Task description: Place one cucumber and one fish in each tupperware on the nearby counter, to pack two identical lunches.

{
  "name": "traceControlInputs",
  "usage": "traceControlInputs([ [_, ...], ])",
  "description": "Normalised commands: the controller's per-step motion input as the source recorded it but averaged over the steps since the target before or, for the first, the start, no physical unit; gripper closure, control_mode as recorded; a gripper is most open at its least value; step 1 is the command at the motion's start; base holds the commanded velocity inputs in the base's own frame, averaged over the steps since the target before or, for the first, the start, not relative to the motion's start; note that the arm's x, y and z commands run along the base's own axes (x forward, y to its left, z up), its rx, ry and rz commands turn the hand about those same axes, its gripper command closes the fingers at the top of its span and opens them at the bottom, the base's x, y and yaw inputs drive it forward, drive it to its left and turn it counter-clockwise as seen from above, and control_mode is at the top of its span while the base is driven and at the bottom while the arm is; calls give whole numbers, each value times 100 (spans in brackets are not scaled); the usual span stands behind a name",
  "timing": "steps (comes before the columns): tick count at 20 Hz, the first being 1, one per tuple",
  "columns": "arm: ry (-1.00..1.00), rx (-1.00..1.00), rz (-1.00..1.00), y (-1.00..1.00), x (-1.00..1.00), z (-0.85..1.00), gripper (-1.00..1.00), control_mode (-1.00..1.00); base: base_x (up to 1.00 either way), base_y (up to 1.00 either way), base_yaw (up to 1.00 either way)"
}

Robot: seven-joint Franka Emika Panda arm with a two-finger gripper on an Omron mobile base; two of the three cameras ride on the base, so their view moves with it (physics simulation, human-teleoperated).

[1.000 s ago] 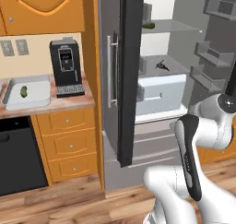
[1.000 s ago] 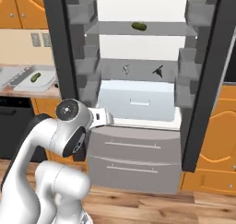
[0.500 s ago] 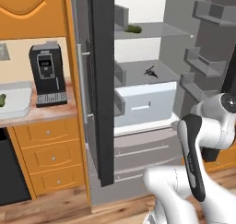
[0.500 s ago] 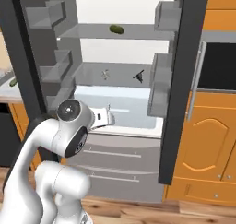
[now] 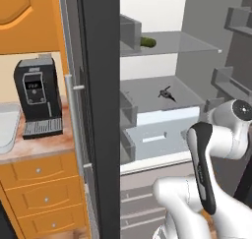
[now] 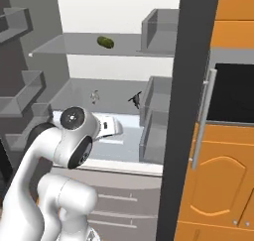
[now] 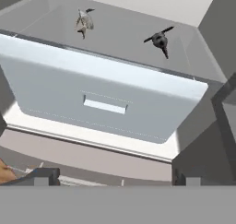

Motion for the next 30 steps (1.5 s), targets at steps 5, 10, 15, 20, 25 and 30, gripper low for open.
traceControlInputs([
  [5, 0, 0, 0, 0, 0, 0, -100, 100, 85, -1, 0],
  [10, 0, 0, 0, -7, 8, -10, -100, -100, 44, -5, 0],
  [15, -2, 0, 0, -24, 70, -34, -100, -100, 0, 0, 0],
  [20, 0, 0, 0, -2, 89, -2, -100, -100, 0, 0, 0],
  [25, 7, 1, -3, -17, 67, 5, -100, -100, 0, 0, 0],
  [30, 3, 2, -2, -23, 40, 7, -100, -100, 0, 0, 0],
])
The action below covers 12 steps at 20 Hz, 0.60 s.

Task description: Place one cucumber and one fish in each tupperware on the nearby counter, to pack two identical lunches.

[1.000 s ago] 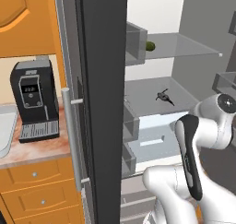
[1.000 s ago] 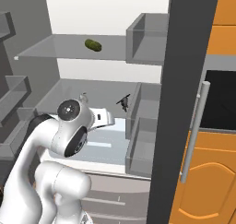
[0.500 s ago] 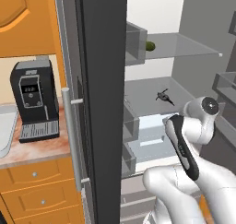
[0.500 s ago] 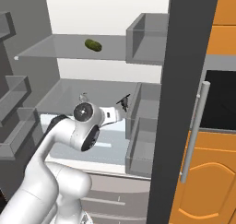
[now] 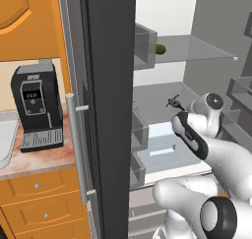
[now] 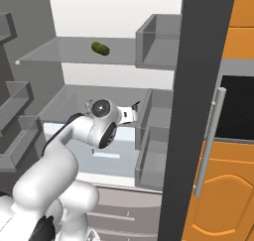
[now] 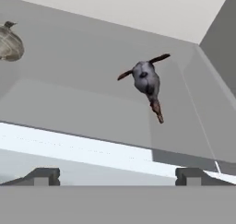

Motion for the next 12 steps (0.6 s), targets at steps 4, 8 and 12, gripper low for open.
traceControlInputs([
  [4, 0, 1, -2, -3, 26, 14, -100, -100, 0, 0, 0],
  [8, 0, 1, -3, -2, 19, 1, -100, -100, 0, 0, 0],
  [12, 0, 2, -4, -11, 23, 0, -100, -100, 0, 0, 0],
])
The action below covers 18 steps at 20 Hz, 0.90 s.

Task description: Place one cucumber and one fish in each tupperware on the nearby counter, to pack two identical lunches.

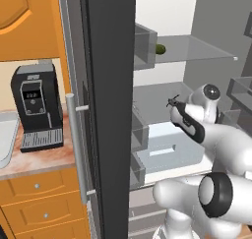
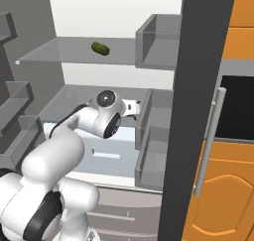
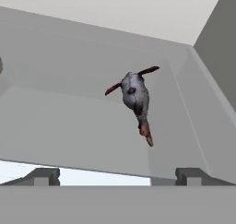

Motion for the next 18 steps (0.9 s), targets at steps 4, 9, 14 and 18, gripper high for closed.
traceControlInputs([
  [4, 0, 1, -4, -11, 35, 0, -100, -100, 0, 0, 0],
  [9, 0, 2, -3, -12, 46, -2, -100, -100, 0, 0, 0],
  [14, 0, 3, -1, -17, 59, -17, -100, -100, 0, 0, 0],
  [18, 0, 5, 0, -26, 63, -34, -100, -100, 0, 0, 0],
])
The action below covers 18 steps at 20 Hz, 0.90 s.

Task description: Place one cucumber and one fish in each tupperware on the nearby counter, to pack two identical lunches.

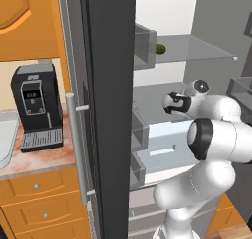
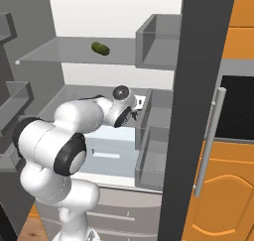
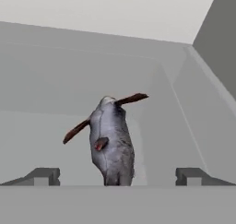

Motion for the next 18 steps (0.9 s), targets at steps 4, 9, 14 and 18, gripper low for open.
traceControlInputs([
  [4, 0, 2, 0, -15, 52, -41, -100, -100, 0, 0, 0],
  [9, 5, 0, 0, 0, 31, -63, -100, -100, 0, 0, 0],
  [14, 14, 0, 0, 0, 6, -89, 100, -100, 0, 0, 0],
  [18, 31, -1, -1, 35, -31, -81, 100, -100, 0, 0, 0],
])
